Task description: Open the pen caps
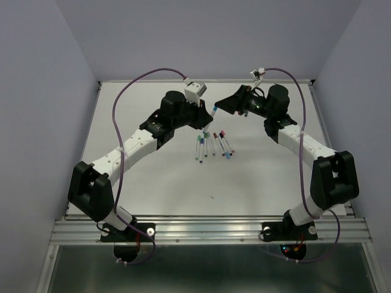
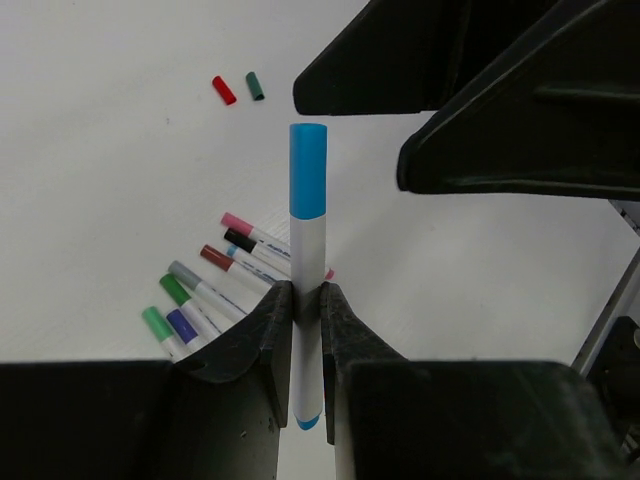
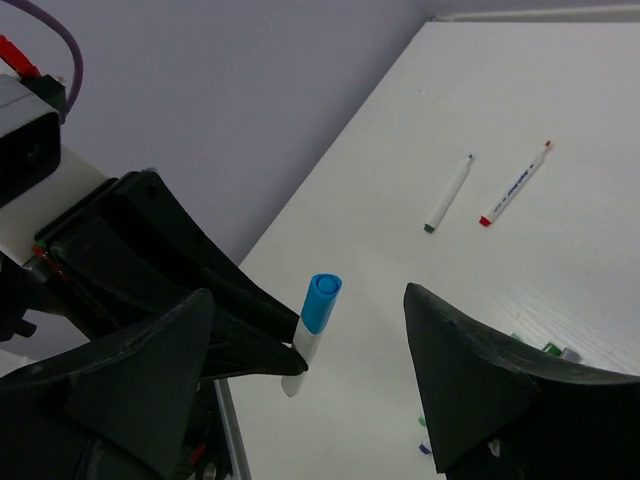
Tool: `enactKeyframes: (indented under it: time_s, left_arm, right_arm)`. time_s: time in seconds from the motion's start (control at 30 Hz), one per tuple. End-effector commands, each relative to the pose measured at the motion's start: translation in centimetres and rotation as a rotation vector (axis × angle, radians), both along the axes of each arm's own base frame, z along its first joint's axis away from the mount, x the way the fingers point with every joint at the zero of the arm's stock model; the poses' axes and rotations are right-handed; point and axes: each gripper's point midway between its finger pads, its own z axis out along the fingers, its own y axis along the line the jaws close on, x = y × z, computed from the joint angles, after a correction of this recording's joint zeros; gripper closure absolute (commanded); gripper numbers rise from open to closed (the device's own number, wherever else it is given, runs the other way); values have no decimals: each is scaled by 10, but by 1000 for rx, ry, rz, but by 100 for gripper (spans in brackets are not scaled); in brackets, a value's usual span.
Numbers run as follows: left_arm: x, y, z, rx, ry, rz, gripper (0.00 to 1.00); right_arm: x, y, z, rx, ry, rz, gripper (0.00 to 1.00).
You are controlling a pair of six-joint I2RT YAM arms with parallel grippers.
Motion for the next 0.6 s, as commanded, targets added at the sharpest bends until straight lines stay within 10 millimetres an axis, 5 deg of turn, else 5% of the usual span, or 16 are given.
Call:
enactKeyframes:
  time_s: [0.0,0.1,0.23,0.33,0.47,0.57]
  left_arm:
    - [-5,-10,24,-73,-55,-58,100]
    - [-6,-13,26,-83,-58,-69,100]
    - [-5,-13,24,-83,-53,-68,100]
    - [-4,-14,23,-83,-48,-64,100]
    - [0,-14,18,-77,-35,-49,100]
    - [0,-14,15,-78,-24,-45,100]
  right_arm:
    - [0,14,13,18,-36,42,19]
    - [7,13,8,6,-11,17,22]
    - [5,20,8,8,-5,25,43]
    - [6,18,9,11,-9,10,62]
    - [7,17,12,10,-19,-1,99]
    - [10,14,14,12,-25,-39,99]
